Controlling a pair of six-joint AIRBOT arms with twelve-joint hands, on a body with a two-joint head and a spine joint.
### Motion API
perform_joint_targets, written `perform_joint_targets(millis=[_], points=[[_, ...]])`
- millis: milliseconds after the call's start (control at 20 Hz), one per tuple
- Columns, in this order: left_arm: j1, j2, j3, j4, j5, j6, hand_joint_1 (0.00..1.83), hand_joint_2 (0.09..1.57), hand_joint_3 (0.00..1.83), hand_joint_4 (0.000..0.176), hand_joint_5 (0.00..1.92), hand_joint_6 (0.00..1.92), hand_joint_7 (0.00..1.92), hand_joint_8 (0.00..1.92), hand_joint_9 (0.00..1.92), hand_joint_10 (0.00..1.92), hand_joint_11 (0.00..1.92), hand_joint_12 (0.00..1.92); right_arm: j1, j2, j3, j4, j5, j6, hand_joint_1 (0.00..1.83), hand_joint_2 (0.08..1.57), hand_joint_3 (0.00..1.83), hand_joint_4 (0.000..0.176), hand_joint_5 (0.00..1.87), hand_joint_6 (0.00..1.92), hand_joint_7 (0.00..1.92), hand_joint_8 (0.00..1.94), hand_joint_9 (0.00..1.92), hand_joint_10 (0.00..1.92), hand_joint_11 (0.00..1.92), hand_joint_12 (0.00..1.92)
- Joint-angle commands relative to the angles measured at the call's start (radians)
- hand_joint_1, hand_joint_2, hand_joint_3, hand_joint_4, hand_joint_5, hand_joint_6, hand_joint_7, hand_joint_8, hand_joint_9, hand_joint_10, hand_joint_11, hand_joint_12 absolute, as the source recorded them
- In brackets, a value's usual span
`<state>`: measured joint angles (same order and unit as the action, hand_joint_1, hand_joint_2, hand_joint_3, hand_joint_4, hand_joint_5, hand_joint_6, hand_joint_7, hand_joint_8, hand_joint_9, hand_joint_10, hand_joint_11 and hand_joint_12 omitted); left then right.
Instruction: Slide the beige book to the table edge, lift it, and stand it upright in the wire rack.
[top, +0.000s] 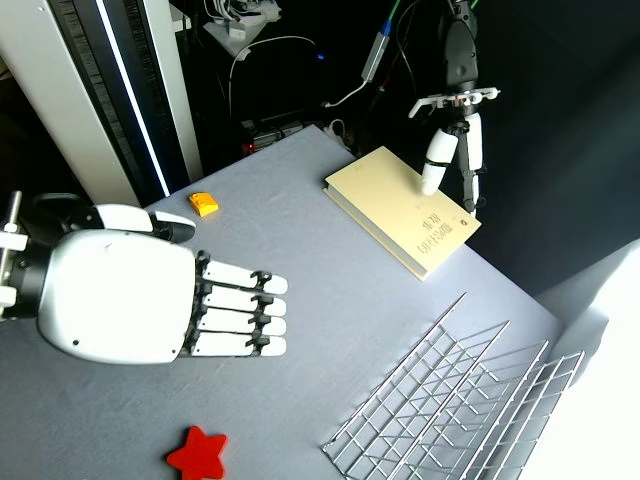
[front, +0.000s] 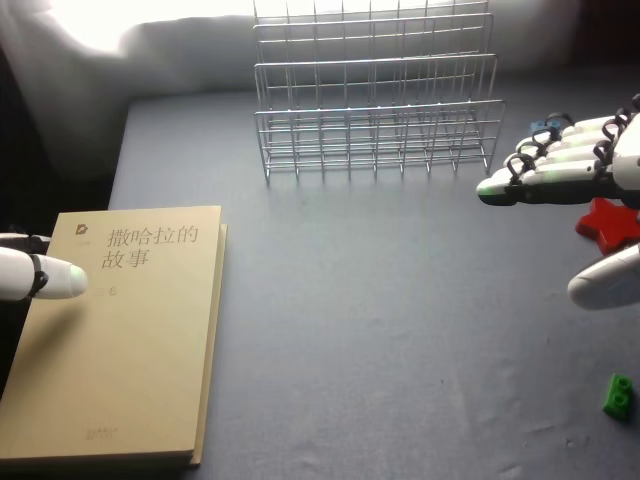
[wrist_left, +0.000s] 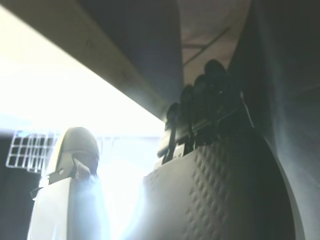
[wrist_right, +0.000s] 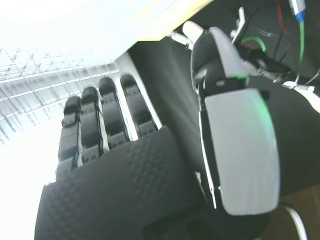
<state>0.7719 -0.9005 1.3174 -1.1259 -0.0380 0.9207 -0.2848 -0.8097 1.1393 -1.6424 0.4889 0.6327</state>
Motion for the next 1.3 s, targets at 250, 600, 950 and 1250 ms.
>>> perform_joint_targets(millis=[250,600,950,1250], points=[[-0.005,-0.027,0.03,-0.002,-0.056,-0.034,0.46,1.19,0.0,0.05,0.02,0.01,0.08,0.01,0.1,0.01,0.0,0.45,0.029,0.015,0.004,0.049,0.024,0.004,0.09,1.18,0.0,0.0,0.03,0.0,0.05,0.0,0.03,0.0,0.0,0.0],[-0.012,-0.043,0.046,-0.002,-0.061,-0.036,0.5,1.16,0.0,0.026,0.06,0.01,0.14,0.01,0.14,0.01,0.0,0.62,0.039,0.019,0.004,0.049,0.047,0.01,0.09,1.19,0.0,0.0,0.02,0.0,0.05,0.0,0.03,0.0,0.01,0.02],[-0.012,-0.051,0.055,-0.004,-0.063,-0.036,0.76,1.1,0.0,0.021,0.21,0.02,0.28,0.01,0.3,0.03,0.0,0.99,0.039,0.02,0.004,0.049,0.069,0.01,0.11,1.18,0.0,0.0,0.03,0.0,0.06,0.0,0.03,0.0,0.0,0.0],[-0.007,-0.058,0.057,-0.006,-0.069,-0.036,0.91,1.07,0.0,0.0,0.33,0.01,0.41,0.01,0.43,0.03,0.0,1.15,0.039,0.02,0.004,0.049,0.072,0.011,0.14,1.18,0.0,0.0,0.02,0.0,0.04,0.0,0.03,0.0,0.0,0.0]])
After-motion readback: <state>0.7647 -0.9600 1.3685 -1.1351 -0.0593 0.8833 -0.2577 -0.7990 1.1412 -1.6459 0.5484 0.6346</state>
